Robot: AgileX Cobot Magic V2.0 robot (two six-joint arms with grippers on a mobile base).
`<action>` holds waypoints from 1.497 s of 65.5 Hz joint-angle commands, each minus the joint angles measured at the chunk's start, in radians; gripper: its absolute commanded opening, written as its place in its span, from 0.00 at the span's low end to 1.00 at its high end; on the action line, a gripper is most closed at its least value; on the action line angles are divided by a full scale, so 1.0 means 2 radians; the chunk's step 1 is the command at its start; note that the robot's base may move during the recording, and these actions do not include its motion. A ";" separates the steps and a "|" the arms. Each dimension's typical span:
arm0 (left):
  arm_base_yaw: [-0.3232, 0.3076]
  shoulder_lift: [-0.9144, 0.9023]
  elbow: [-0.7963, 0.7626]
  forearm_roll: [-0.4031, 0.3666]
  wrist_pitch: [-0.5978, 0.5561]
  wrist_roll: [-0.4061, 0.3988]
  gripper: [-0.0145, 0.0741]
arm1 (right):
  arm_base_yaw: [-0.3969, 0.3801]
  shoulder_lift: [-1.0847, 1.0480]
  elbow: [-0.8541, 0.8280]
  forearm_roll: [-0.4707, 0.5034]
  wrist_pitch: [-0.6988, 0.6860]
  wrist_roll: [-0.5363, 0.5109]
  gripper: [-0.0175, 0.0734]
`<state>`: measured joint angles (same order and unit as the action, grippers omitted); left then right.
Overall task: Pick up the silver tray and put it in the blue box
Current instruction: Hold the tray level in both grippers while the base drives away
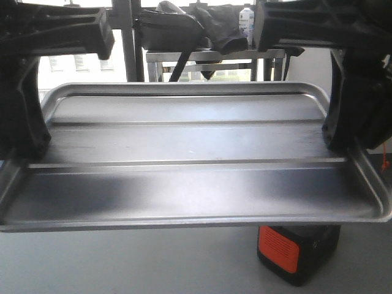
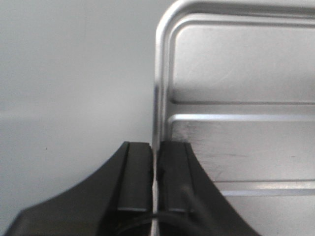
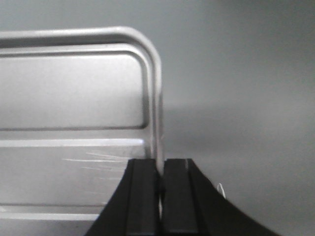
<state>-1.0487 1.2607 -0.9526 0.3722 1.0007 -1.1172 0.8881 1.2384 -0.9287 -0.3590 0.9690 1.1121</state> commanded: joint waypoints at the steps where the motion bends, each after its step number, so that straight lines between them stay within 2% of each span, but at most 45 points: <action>1: 0.001 -0.013 -0.013 0.015 -0.007 -0.003 0.16 | -0.001 -0.014 -0.012 -0.023 -0.010 0.000 0.25; 98: 0.001 -0.013 -0.013 0.015 -0.007 -0.003 0.16 | -0.001 -0.014 -0.012 -0.023 -0.010 0.000 0.25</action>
<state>-1.0487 1.2607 -0.9526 0.3737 0.9932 -1.1172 0.8881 1.2378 -0.9287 -0.3590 0.9690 1.1121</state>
